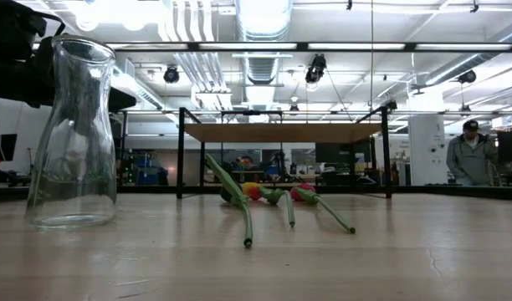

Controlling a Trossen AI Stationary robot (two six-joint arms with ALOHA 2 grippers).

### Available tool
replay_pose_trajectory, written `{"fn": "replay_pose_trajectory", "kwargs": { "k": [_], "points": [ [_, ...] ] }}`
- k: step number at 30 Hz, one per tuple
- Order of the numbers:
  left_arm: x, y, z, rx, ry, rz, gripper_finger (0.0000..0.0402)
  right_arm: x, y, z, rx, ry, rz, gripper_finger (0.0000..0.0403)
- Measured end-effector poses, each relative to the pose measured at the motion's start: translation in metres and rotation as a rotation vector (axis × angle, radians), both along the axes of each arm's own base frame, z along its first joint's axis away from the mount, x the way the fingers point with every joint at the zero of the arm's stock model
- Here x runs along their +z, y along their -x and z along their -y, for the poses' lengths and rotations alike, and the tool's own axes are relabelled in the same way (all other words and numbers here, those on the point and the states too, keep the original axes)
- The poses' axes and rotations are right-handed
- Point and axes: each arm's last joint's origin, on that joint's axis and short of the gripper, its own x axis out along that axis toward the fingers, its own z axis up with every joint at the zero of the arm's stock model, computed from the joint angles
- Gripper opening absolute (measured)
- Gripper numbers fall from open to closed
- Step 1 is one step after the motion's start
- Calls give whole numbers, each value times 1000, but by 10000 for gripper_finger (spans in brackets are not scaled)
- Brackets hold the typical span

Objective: Pick and place flowers into a vace then onto a shelf
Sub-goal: Put the black flower into the top transparent vase

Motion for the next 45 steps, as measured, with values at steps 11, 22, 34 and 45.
{"fn": "replay_pose_trajectory", "kwargs": {
  "k": [11, 22, 34, 45],
  "points": [
    [0, 0, 0, 0, 0, 0, 0, -42, -22, 30, -17, -38, -74, 42],
    [1, 0, 0, 0, 0, 4, 0, -92, -32, 48, -146, -163, -138, 10],
    [5, 0, 0, 2, 13, 53, 0, -139, -36, 50, -163, -113, -215, 9],
    [33, 0, 0, 18, 322, 350, 52, -162, -29, 51, -201, -277, -156, 9]
  ]
}}
